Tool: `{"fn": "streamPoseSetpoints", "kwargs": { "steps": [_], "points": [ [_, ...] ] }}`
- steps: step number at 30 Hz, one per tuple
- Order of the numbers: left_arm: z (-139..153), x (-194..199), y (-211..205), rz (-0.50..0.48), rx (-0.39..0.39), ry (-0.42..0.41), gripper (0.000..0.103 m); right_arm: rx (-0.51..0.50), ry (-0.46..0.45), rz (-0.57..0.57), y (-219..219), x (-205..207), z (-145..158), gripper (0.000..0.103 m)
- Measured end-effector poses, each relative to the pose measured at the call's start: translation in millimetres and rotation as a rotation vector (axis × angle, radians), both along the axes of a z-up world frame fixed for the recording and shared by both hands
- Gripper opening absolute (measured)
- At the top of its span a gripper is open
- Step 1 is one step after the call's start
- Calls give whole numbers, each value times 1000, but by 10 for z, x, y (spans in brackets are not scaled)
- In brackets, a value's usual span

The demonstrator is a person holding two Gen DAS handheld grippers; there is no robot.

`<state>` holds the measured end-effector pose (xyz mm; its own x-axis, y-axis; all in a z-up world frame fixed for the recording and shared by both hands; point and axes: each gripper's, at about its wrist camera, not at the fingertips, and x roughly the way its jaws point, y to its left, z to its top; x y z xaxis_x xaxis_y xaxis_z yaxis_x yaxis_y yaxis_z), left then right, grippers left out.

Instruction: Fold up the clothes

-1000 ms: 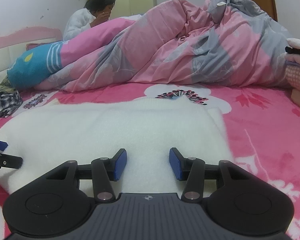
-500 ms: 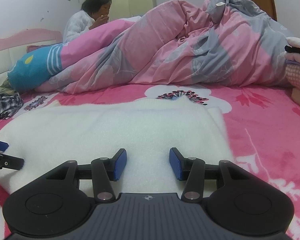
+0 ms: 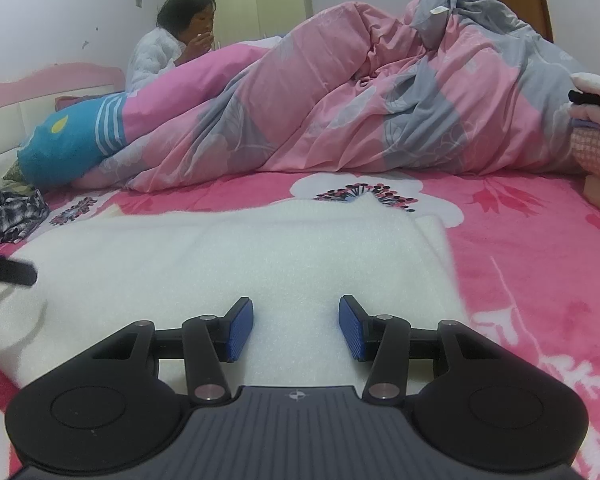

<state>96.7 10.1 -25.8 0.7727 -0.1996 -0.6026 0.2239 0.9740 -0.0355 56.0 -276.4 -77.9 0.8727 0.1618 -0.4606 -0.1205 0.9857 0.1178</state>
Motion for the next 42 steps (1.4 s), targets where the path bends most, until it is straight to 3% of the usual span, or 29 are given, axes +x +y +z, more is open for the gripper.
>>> {"fn": "streamPoseSetpoints", "kwargs": {
  "steps": [5, 14, 18, 22, 27, 32, 35, 37, 40, 42],
  "points": [
    [-343, 224, 13, -6, 31, 34, 103, -4, 0, -2, 14, -1, 0, 50],
    [-237, 110, 159, -33, -55, -35, 102, -17, -4, -5, 26, -6, -4, 50],
    [-112, 135, 270, -24, -92, -109, 102, -15, -7, -5, 23, -8, -8, 50],
    [-305, 441, 387, 44, -51, -36, 102, -17, -8, -6, 29, -8, -8, 50],
    [-321, 401, 391, 27, -32, -68, 102, -22, 10, -6, 33, 12, 25, 50],
    [-57, 401, 544, -45, -170, -81, 102, -75, 63, -21, 132, 121, 356, 51],
    [-41, 611, 524, -62, -196, -66, 102, -36, 28, -6, 125, 344, 578, 51],
    [-140, 798, 497, -37, -185, -33, 102, -65, 14, -4, 162, 576, 644, 51],
    [-287, 915, 577, -8, -201, -5, 102, -107, 38, -21, 148, 932, 540, 50],
    [-303, 906, 597, -13, -206, -13, 102, -160, 115, -90, 27, 1140, 282, 50]
  ]
}}
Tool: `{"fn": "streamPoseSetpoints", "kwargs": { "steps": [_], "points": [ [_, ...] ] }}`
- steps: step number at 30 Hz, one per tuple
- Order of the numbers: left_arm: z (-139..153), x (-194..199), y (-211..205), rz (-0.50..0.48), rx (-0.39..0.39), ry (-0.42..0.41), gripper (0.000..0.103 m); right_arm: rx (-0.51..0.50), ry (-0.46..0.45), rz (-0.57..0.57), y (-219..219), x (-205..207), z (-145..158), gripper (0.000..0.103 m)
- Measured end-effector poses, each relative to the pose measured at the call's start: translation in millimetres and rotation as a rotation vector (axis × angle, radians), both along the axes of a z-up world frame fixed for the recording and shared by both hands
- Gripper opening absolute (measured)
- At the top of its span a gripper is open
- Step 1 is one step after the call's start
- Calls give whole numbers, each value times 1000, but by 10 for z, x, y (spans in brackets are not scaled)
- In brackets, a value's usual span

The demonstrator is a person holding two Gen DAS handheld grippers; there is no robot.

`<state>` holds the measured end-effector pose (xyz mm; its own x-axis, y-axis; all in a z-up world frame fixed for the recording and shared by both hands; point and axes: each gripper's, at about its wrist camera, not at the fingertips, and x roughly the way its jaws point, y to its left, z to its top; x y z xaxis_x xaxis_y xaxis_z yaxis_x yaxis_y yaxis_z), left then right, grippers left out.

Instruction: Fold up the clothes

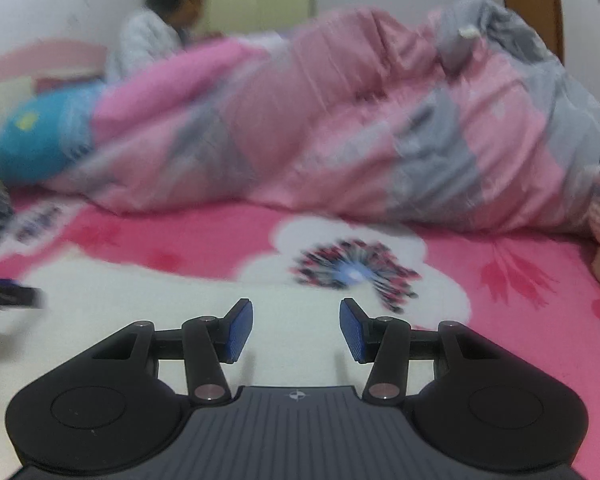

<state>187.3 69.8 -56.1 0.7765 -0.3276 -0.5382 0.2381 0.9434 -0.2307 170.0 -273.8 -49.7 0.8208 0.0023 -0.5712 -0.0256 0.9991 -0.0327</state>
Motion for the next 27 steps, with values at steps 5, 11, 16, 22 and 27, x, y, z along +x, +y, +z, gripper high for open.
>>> {"fn": "streamPoseSetpoints", "kwargs": {
  "steps": [5, 11, 16, 22, 27],
  "points": [
    [-1, -16, -16, -10, 21, -8, 103, 166, 43, -80, -292, 51, -41, 41],
    [-12, -13, -4, -12, 14, -9, 103, 138, 6, 1, -76, 281, 168, 42],
    [-16, -12, 32, -21, -9, -6, 103, 134, 118, -64, -191, 627, -195, 40],
    [-21, -14, 5, -24, 10, -5, 103, 88, 68, 2, 74, 576, 136, 39],
    [-19, -17, -6, -25, 14, -10, 103, 21, 138, -5, 91, 877, -217, 44]
  ]
}}
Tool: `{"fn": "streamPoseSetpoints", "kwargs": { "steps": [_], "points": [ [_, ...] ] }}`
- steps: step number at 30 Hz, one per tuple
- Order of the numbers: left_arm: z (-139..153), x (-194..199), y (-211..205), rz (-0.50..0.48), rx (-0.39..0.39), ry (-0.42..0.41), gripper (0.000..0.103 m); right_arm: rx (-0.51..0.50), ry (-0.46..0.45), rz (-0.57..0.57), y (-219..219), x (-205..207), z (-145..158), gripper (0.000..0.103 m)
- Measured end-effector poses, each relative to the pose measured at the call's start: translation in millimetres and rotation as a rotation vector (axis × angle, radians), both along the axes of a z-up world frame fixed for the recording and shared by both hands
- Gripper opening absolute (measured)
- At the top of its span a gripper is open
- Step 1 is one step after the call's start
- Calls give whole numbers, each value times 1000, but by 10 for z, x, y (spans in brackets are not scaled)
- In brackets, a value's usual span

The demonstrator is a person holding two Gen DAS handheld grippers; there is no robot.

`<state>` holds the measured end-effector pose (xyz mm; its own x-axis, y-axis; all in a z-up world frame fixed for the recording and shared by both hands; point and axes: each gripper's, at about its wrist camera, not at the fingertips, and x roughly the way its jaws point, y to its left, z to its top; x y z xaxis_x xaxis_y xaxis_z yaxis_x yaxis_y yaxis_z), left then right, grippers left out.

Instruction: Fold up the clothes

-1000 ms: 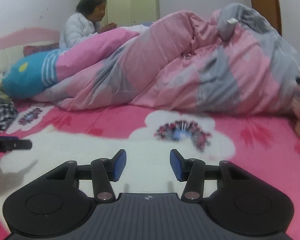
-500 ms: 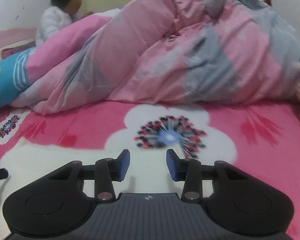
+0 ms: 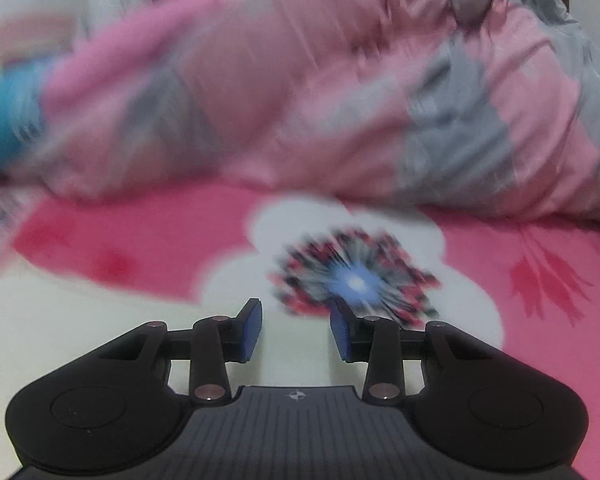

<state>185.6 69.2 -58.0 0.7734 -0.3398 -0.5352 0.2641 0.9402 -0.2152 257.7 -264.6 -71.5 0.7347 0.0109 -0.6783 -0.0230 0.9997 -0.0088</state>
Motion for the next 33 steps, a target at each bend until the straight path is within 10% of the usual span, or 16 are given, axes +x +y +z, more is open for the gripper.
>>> {"fn": "streamPoseSetpoints", "kwargs": {
  "steps": [4, 9, 14, 22, 33],
  "points": [
    [11, -25, 19, 3, -13, -6, 103, 38, -17, -42, -39, -47, 194, 43],
    [52, -74, 126, 7, -95, -5, 103, 168, -107, 243, 555, -182, 599, 43],
    [31, -91, 98, -4, -73, -10, 103, 319, -2, 526, 1346, 80, 689, 39],
    [10, -138, 36, -20, -12, -25, 103, 260, 300, 775, 2336, 695, 368, 23],
    [2, -145, -9, -21, 18, -30, 103, 67, 257, 734, 2618, 654, 356, 23]
  ]
}}
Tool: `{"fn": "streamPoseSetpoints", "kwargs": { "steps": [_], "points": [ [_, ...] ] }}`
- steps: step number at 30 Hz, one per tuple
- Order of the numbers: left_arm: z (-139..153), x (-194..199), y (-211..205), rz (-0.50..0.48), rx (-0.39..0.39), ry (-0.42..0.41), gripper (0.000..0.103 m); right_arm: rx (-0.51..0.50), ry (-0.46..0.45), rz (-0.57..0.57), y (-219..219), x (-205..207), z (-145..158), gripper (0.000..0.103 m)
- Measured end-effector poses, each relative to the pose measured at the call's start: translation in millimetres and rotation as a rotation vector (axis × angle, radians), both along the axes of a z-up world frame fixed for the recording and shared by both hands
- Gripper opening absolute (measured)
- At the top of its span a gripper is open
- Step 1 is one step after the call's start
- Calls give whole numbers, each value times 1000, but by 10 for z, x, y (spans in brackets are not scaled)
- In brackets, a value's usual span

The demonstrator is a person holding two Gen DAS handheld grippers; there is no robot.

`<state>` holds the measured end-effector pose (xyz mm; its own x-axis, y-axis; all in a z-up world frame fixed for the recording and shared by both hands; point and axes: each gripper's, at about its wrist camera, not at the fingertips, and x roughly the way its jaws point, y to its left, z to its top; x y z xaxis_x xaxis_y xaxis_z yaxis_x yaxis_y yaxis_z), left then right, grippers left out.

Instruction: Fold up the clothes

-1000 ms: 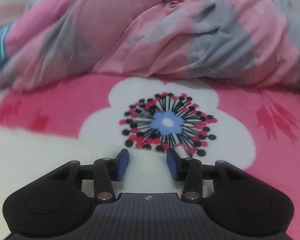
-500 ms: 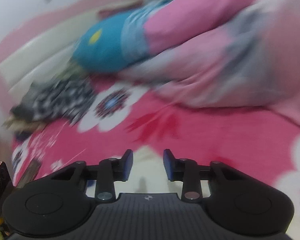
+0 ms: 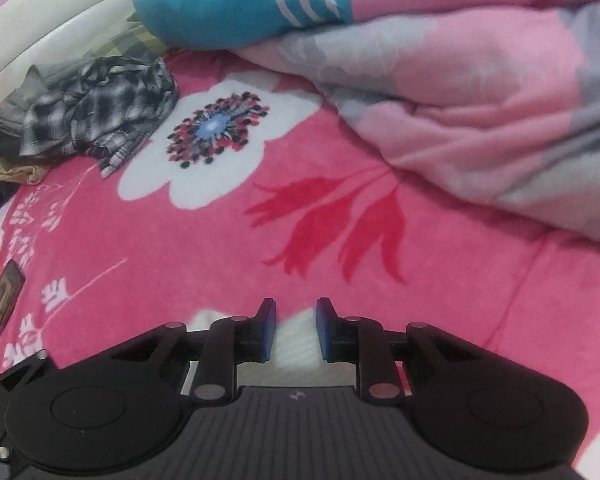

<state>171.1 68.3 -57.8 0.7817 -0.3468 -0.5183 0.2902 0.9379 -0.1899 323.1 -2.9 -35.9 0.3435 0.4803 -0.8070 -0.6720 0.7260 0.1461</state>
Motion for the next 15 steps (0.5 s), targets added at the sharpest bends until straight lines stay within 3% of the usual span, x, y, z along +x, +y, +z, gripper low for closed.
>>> {"fn": "streamPoseSetpoints", "kwargs": {
  "steps": [5, 9, 15],
  "points": [
    [0, 0, -13, 1, 9, -2, 103, 37, 18, 78, 39, -75, 186, 23],
    [-6, 5, -12, -1, 13, -3, 103, -52, 39, 73, 173, -23, -85, 23],
    [-12, 10, -6, -2, 15, -5, 103, -51, -9, -89, 87, 195, -166, 23]
  ]
}}
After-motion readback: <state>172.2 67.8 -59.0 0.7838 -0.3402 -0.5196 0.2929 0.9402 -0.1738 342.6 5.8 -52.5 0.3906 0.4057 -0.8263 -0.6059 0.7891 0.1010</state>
